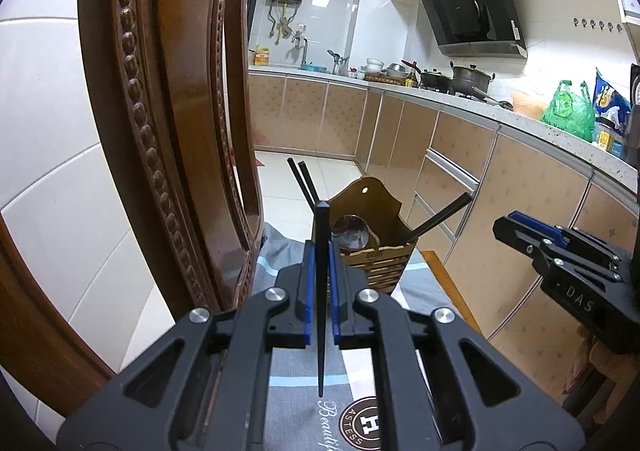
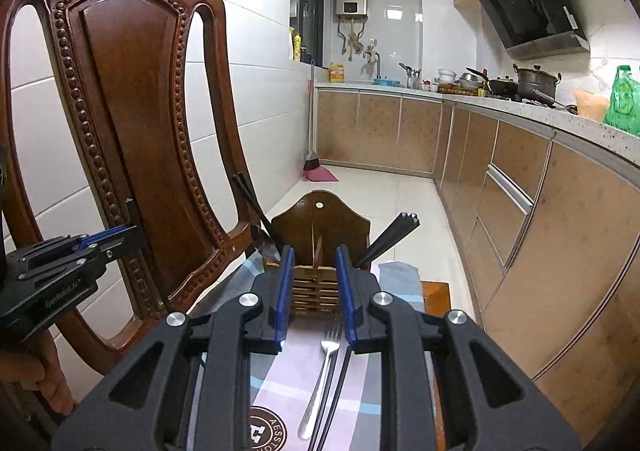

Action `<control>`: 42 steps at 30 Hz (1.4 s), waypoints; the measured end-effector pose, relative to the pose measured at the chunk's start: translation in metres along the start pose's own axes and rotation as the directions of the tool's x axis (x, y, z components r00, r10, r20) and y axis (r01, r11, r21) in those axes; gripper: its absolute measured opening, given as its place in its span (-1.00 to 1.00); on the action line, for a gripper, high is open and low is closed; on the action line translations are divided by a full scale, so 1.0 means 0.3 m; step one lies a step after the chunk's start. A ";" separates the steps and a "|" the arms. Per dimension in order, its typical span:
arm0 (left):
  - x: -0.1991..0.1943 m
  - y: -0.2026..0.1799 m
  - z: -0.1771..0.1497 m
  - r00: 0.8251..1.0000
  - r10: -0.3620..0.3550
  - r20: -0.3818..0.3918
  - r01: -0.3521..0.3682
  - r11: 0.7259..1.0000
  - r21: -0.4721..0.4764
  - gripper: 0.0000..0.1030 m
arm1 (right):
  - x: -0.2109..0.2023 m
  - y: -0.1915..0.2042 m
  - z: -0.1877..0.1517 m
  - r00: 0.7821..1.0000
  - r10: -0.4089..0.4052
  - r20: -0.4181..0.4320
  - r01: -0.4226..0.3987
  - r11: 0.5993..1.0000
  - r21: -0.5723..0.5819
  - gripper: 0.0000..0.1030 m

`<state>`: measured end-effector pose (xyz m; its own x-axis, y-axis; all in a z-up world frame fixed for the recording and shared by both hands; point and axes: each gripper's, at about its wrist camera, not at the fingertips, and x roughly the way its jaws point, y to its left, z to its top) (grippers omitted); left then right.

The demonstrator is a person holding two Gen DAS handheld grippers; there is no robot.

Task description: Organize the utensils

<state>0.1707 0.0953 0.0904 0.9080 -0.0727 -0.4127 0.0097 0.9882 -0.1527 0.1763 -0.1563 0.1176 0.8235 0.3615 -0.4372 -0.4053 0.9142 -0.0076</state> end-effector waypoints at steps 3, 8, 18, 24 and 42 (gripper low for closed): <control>0.008 0.006 -0.005 1.000 -0.001 -0.012 0.001 1.000 -0.004 -0.88 | 0.061 -0.023 -0.031 0.996 -0.003 -0.092 0.006 0.999 0.039 0.12; 0.009 0.006 0.006 1.000 -0.002 -0.012 0.002 1.000 -0.005 -0.88 | 0.213 -0.033 -0.200 0.964 -0.046 -0.261 0.055 0.998 0.024 0.32; 0.025 0.014 0.004 1.000 0.003 -0.019 -0.003 1.000 -0.015 -0.88 | 0.558 0.051 -0.346 0.919 -0.058 -0.389 0.043 0.998 -0.047 0.22; 0.042 0.020 0.000 0.999 0.006 -0.034 -0.006 1.000 -0.005 -0.88 | 0.710 -0.018 -0.352 0.891 0.065 -0.450 -0.100 0.994 -0.054 -0.10; 0.107 0.009 -0.011 0.998 0.006 -0.068 -0.006 1.000 0.000 -0.88 | 0.717 -0.051 -0.357 0.863 0.245 -0.442 -0.252 0.967 0.044 -0.97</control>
<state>0.1985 0.0952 0.0738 0.8776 -0.0762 -0.4734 0.0046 0.9886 -0.1507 0.3171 -0.1123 -0.0725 0.4359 0.4550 -0.7765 -0.5822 0.8005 0.1422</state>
